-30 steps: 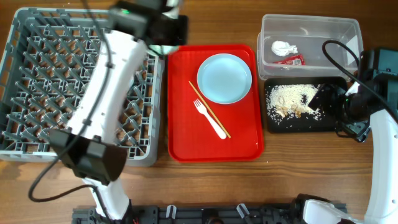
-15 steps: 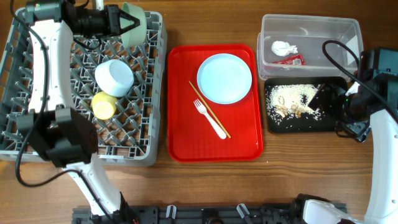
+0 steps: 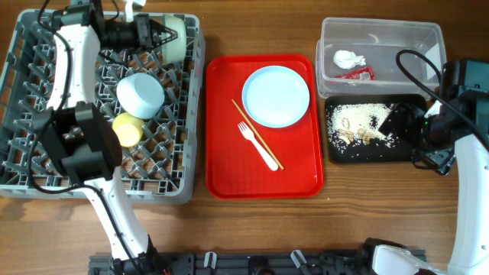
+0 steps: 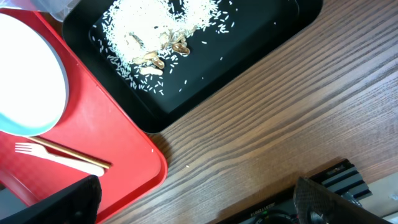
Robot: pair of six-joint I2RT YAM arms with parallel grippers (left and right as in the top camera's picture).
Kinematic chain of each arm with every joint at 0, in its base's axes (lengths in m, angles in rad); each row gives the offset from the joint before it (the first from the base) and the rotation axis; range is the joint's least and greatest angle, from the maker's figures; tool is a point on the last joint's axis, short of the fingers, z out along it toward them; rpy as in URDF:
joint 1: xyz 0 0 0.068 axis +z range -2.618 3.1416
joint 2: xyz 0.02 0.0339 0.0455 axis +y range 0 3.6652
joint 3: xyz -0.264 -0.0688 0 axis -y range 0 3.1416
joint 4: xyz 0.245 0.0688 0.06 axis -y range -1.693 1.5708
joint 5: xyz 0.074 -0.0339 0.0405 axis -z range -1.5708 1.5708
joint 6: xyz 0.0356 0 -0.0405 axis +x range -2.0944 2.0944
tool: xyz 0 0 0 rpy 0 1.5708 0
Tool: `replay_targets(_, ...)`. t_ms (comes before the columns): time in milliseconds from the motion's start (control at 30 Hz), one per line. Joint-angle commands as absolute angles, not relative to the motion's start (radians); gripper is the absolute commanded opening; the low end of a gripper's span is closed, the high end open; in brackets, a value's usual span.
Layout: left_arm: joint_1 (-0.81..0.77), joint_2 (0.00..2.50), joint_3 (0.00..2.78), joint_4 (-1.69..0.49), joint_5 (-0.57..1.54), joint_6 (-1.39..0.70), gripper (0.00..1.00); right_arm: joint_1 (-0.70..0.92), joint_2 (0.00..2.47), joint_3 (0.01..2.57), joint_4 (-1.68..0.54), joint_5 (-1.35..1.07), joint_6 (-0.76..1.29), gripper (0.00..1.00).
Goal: Sort waste into correct bins and load items into the dishwasher rack
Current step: 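Carry the pale-green bowl to the back of the rack, then release the bowl in the rack and withdraw the left gripper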
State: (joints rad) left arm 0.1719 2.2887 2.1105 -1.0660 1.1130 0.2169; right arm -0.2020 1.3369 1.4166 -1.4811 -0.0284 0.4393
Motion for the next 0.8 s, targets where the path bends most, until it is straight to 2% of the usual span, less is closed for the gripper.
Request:
replay_targets(0, 0.216, 2.321, 2.107, -1.066, 1.126, 0.232, 0.04, -0.205, 1.322, 1.44, -1.485, -0.019, 0.422, 1.0)
replay_targets(400, 0.313, 2.361, 2.107, -1.144, 1.128, 0.233, 0.04, -0.205, 1.322, 1.44, -1.485, -0.023, 0.43, 1.0)
replay_targets(600, 0.309, 2.361, 2.107, -1.134, 1.394, 0.259, 0.04, -0.205, 1.322, 1.44, -1.483, -0.023, 0.447, 1.0)
replay_targets(767, 0.301, 2.361, 2.107, -1.134, 1.419, 0.258, 0.04, -0.205, 1.322, 1.44, -1.483, -0.023, 0.447, 1.0)
